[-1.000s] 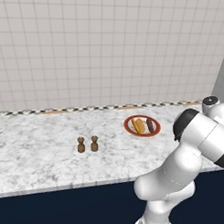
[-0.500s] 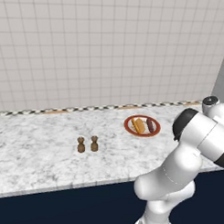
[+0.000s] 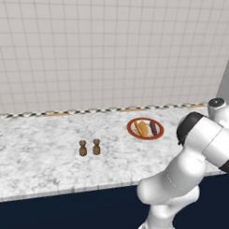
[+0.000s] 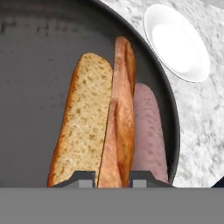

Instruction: Place one bun and one sausage from the bowl on each plate.

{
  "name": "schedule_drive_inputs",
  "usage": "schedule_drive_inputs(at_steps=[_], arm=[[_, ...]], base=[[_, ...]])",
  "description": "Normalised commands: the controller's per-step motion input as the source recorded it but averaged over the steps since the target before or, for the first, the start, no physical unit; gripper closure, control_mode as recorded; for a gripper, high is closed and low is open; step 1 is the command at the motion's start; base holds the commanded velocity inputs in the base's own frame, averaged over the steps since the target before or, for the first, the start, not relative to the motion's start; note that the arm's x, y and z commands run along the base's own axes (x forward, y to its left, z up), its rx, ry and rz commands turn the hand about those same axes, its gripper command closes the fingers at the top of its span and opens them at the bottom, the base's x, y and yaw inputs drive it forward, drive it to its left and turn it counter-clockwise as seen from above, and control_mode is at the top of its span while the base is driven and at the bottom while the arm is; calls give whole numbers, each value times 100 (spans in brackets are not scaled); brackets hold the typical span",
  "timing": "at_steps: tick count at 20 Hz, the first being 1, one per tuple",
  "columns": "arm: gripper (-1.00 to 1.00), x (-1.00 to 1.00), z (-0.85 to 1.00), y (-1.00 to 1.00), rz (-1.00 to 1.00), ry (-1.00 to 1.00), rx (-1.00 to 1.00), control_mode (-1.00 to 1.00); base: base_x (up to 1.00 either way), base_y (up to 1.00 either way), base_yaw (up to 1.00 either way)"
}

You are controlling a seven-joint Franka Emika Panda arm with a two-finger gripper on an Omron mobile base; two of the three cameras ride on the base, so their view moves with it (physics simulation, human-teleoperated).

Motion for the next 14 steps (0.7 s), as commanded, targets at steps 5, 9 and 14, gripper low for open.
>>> schedule_drive_inputs(at_steps=[5, 9, 14], arm=[[100, -2, 48, 0, 0, -1, 8, -100], [100, 0, 53, 0, 0, 0, 12, -100], [100, 0, 37, 0, 0, 1, 21, -100]], base=[[0, 0, 0], [0, 0, 0], [0, 0, 0]])
